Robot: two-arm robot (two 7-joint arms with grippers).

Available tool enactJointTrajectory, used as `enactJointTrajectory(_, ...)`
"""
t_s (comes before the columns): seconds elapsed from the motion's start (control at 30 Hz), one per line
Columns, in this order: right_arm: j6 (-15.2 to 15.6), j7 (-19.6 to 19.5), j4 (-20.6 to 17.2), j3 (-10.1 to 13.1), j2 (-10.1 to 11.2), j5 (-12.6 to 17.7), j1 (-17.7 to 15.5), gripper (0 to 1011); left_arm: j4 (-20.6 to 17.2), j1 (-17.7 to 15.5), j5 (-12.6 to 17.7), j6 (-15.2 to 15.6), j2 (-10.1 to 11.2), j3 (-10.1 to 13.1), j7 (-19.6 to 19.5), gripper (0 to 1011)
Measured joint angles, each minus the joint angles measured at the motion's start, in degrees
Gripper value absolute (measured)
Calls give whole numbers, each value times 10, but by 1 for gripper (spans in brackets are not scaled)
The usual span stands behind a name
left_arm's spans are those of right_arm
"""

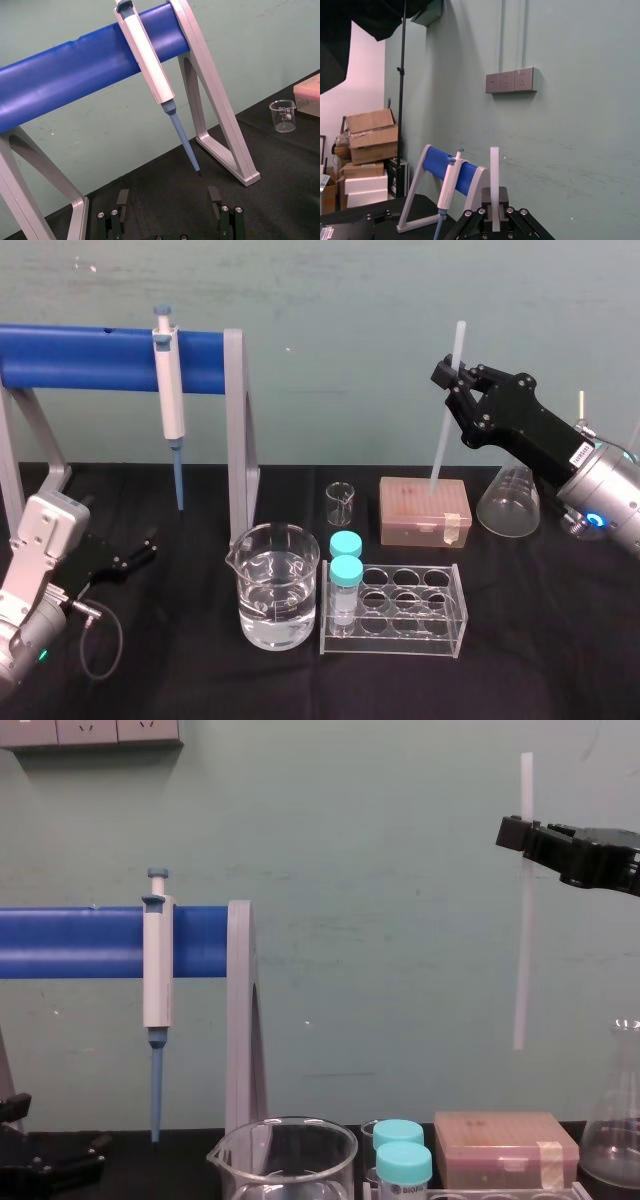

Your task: Pick up the stirring rod with one hand, then place it down.

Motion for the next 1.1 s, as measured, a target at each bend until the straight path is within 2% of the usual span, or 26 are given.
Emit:
enactJointTrajectory(0.27,4,5,-2,-1,2,5,-4,72,0,0,0,0,0,0,0,1000)
enactJointTrajectory(0.43,12,35,-14,-7,19,22,-20,72,0,0,0,0,0,0,0,1000)
enactJointTrajectory(0.63,23,50,-24,-15,43,36,-46,72,0,0,0,0,0,0,0,1000)
enactJointTrajectory(0.9,37,53,-16,-26,59,43,-64,72,0,0,0,0,0,0,0,1000)
enactJointTrajectory(1.1,39,48,-3,-32,64,38,-66,72,0,0,0,0,0,0,0,1000)
